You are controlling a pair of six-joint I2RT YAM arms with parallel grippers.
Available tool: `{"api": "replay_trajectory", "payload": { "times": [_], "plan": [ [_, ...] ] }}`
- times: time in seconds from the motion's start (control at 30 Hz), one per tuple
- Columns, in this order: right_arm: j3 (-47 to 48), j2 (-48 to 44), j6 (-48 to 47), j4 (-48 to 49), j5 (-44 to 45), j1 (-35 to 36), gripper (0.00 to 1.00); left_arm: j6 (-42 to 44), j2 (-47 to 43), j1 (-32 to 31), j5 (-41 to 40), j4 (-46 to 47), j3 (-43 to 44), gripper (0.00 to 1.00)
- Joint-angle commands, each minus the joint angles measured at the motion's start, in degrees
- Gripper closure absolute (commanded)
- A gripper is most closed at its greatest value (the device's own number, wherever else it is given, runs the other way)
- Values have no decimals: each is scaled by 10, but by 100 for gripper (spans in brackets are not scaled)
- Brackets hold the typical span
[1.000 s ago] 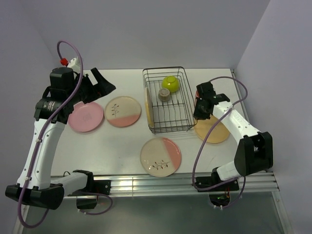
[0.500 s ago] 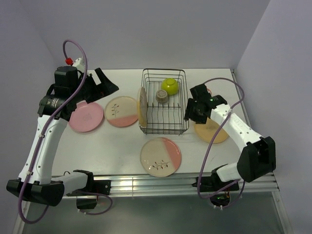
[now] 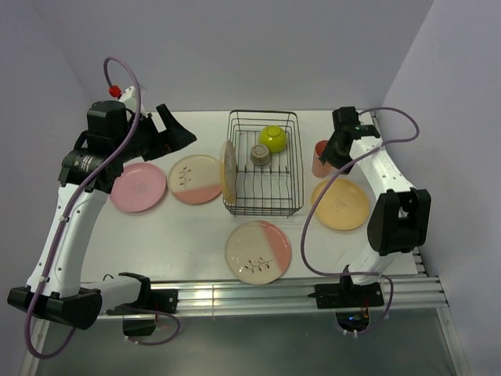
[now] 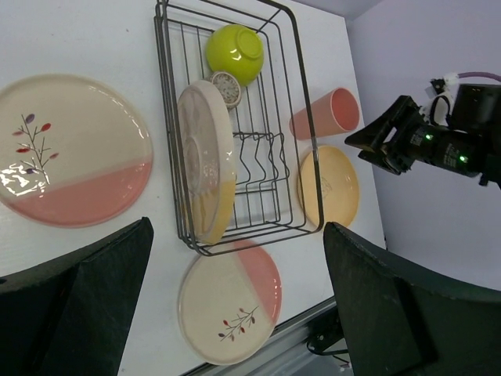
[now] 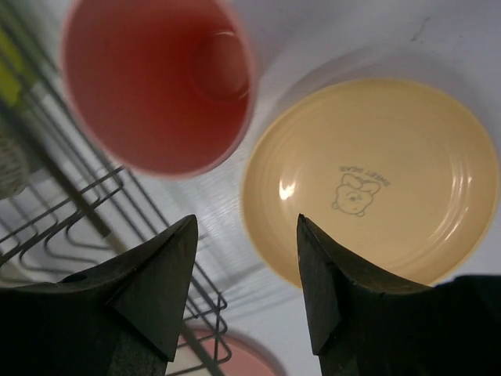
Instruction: Load the mixed dishes into the dish rack
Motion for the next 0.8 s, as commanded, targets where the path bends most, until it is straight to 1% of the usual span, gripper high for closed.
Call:
{"api": "replay_trajectory", "payload": {
  "times": [0.0,0.1,0.23,0.4,0.53,0.77],
  "plan": [
    [27,13,11,-2,20,-20,39,-1,4,-6,18,-4,24,4],
    [34,44,2,16,20,-30,40,-1,2,-7,27,-11,31,5],
    [50,58,-15,29,9,-36,41,2,-6,-7,33,-22,41,5],
    [31,31,-3,24,-37,-36,42,0,-26,-7,24,-33,27,5],
    [11,-1,8,33,-54,-35,42,-9,-36,-7,26,-22,7,6],
    [47,23,3,23,-45,-46,42,-11,-25,-7,35,-20,19,7]
  ]
}}
